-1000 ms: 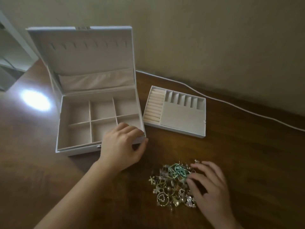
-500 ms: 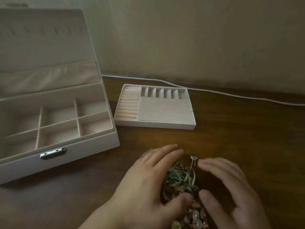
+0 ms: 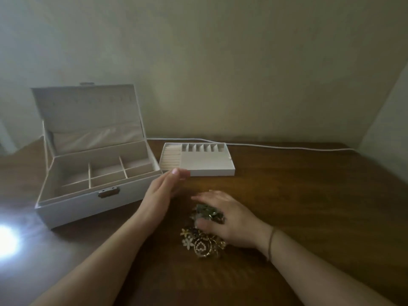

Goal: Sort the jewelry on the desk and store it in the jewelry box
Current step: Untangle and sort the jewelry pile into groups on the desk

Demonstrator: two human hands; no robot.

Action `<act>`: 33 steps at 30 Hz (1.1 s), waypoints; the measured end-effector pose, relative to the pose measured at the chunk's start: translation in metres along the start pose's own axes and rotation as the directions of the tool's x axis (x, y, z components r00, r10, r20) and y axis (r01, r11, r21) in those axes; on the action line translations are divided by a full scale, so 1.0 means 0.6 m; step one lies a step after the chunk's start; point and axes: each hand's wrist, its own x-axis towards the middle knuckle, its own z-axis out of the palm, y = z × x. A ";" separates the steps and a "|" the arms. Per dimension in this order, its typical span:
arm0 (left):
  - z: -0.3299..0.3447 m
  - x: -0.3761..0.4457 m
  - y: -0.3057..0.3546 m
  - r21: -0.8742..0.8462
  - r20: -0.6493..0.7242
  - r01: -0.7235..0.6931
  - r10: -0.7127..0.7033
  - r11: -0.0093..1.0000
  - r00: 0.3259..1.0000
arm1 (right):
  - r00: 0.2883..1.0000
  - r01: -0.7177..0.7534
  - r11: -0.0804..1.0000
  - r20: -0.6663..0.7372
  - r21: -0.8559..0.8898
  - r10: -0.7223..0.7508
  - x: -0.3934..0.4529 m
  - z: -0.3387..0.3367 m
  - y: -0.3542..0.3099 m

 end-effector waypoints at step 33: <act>0.011 -0.045 0.008 0.154 0.476 -0.129 0.041 0.980 0.879 | 0.851 0.217 0.638 -0.463 0.739 0.246 -0.069 -0.015 -0.042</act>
